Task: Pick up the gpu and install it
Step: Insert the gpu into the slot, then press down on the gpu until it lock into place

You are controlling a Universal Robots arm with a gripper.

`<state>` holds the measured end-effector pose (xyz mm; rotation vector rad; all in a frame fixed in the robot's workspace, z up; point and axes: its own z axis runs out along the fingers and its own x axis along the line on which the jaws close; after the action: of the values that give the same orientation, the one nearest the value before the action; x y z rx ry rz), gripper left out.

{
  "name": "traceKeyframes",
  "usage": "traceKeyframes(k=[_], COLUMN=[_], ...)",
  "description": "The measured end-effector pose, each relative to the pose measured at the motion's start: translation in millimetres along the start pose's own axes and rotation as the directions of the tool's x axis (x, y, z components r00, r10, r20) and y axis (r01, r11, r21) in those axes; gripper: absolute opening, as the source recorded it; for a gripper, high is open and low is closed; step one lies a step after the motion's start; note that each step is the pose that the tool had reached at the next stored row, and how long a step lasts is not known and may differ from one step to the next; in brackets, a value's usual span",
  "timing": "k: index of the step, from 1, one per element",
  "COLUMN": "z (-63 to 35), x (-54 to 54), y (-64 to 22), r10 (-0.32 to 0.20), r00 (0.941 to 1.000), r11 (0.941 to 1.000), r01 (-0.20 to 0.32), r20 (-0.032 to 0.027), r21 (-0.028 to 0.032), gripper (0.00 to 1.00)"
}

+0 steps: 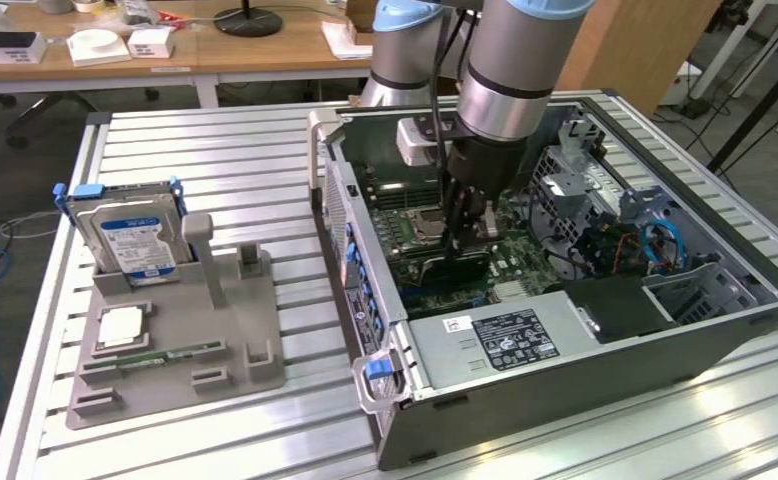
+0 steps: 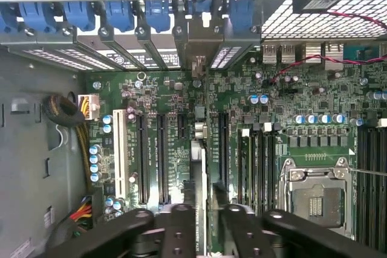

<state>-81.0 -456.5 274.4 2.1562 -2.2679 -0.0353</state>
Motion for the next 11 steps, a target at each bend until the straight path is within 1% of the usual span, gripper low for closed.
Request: traceKeyframes(k=[2, 3, 4, 11], z=[0.0, 0.0, 0.0, 0.0], x=[0.0, 0.0, 0.0, 0.0], y=[0.0, 0.0, 0.0, 0.0], r10=[0.000, 0.000, 0.000, 0.000], r00=[1.0000, 1.0000, 1.0000, 1.0000], r11=[1.0000, 1.0000, 1.0000, 1.0000], r01=[0.000, 0.000, 0.000, 0.000], r20=[0.0000, -0.0001, 0.0000, 0.0000], r21=[0.0000, 0.0000, 0.0000, 0.0000], gripper=[0.14, 0.14, 0.11, 0.11])
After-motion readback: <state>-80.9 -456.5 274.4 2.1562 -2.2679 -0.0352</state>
